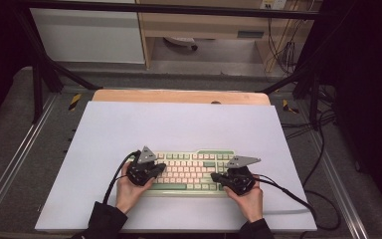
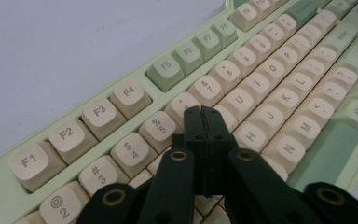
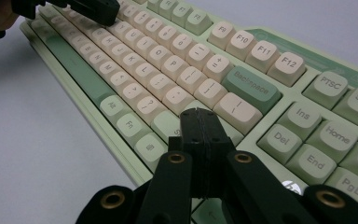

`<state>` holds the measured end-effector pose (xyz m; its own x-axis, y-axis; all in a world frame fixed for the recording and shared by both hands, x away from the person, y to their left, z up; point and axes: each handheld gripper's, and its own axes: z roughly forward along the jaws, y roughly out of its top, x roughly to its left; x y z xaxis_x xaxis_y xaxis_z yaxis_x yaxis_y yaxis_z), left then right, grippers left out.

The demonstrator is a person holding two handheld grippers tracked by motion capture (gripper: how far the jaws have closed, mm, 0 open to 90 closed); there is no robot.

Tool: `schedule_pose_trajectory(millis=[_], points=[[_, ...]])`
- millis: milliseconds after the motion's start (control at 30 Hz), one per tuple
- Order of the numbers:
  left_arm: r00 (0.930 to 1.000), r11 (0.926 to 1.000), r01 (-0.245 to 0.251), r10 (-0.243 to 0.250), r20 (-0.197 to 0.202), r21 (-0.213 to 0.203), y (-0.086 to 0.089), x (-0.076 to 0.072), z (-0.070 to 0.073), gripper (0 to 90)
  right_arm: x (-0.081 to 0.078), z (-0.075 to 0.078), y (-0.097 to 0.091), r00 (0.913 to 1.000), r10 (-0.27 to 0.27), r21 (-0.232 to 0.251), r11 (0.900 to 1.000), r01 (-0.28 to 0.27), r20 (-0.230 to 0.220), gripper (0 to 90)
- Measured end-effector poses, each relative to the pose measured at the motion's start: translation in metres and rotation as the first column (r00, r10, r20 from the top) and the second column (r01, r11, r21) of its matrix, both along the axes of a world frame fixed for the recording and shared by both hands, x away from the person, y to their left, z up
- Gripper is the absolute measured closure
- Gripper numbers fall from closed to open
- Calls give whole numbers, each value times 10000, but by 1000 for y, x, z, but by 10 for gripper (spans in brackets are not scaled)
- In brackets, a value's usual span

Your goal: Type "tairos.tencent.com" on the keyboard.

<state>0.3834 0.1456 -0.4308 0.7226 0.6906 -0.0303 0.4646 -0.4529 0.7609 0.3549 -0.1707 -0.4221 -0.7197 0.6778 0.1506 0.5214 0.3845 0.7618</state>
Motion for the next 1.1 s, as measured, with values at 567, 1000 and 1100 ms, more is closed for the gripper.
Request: schedule_pose_trajectory(millis=[567,1000,1100], points=[[9998,9995,71,-65,199,-311,17,-14,14,900,-2,4,-2,9999,-12,88,10000,11,133,900],[9992,9987,-344,351,182,-384,52,-28,15,900,-2,6,2,10000,50,140,9999,-51,67,900],[9989,9983,-441,447,164,-391,59,-30,14,900,-1,6,5,9999,109,158,9998,-109,52,900]])
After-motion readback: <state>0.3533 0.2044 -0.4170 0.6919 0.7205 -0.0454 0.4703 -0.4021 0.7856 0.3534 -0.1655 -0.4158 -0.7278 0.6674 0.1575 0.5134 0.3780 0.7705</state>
